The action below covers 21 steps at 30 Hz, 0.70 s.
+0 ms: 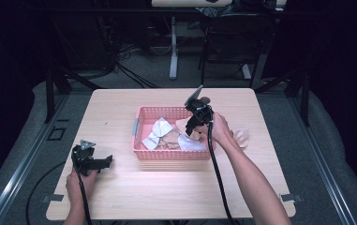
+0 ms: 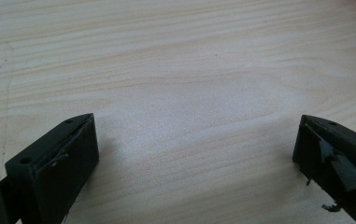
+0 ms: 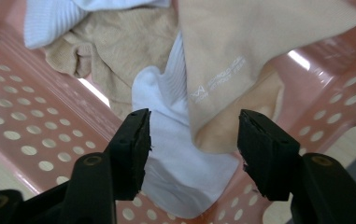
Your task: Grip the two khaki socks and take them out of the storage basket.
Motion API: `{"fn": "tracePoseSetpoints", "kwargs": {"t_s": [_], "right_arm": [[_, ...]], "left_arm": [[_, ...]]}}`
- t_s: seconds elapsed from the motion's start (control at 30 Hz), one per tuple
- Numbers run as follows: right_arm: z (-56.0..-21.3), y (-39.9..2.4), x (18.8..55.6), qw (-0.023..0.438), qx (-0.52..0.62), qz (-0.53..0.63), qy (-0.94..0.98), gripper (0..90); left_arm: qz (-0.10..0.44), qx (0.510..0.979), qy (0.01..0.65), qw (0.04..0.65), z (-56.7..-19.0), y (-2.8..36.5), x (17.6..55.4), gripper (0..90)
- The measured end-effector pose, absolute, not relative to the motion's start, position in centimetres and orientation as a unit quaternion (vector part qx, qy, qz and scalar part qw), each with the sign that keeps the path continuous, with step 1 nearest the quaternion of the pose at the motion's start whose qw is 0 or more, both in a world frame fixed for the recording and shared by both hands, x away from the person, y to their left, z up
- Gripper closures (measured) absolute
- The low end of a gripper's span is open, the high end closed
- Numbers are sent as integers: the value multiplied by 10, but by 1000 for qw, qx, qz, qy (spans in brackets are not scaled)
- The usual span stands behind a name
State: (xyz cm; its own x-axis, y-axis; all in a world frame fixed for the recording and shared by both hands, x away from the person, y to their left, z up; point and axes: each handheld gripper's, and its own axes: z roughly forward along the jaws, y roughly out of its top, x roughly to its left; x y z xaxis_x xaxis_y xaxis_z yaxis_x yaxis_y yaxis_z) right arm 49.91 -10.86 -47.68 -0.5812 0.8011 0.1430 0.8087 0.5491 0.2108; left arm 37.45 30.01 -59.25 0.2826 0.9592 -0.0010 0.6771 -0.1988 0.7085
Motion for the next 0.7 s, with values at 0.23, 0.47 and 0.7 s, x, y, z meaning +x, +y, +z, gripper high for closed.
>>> {"fn": "tracePoseSetpoints", "kwargs": {"t_s": [0.23,0.47,0.7], "right_arm": [[-497,-103,506,20,-467,-99,-879,511],[-507,-102,510,20,-475,-87,-875,659],[-508,-103,510,15,-480,-101,-871,865]], "left_arm": [[230,738,555,309,-593,300,375,1],[229,740,553,307,-593,300,375,1],[230,738,554,309,-593,300,375,1]]}}
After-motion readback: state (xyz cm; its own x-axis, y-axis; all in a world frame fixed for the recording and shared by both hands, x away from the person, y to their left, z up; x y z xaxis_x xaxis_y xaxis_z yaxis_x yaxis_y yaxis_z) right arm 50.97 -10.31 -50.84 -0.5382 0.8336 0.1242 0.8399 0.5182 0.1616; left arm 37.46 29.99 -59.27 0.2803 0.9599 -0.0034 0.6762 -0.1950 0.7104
